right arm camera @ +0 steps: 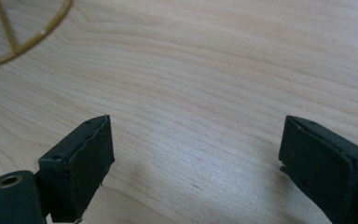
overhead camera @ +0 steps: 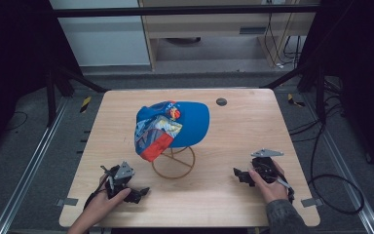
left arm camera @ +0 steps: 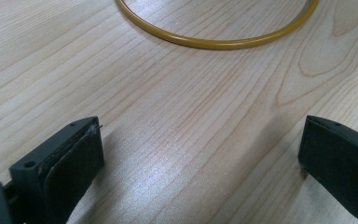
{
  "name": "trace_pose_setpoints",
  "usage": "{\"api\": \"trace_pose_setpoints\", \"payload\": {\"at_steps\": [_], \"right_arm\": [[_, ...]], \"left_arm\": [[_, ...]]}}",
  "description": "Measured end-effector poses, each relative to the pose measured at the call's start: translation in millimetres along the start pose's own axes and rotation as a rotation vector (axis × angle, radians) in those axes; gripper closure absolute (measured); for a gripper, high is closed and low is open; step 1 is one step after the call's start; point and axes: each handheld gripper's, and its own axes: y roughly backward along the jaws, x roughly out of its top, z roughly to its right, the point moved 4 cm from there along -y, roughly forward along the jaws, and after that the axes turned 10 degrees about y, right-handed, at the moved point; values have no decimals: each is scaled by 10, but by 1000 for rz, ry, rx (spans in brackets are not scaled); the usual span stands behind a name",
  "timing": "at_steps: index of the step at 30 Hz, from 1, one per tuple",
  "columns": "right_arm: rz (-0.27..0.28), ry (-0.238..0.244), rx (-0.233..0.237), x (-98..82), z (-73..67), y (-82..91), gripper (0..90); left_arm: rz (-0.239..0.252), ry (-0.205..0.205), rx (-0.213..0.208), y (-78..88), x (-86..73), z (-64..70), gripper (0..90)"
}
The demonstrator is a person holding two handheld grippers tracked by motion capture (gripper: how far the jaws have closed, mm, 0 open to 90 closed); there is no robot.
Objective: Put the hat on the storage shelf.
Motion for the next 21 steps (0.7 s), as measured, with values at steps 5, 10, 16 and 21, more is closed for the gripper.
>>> {"api": "trace_pose_setpoints", "payload": {"at_steps": [5, 10, 16, 21], "right_arm": [[-14, 12, -27, -49, -26, -49, 94], [-5, 53, -66, -65, -48, -80, 83], [0, 88, -99, -80, -79, -105, 72], [-3, 92, -98, -75, -80, -114, 58]], "left_arm": [[0, 0, 0, 0, 0, 0, 0], [0, 0, 0, 0, 0, 0, 0], [0, 0, 0, 0, 0, 0, 0], [0, 0, 0, 0, 0, 0, 0]]}}
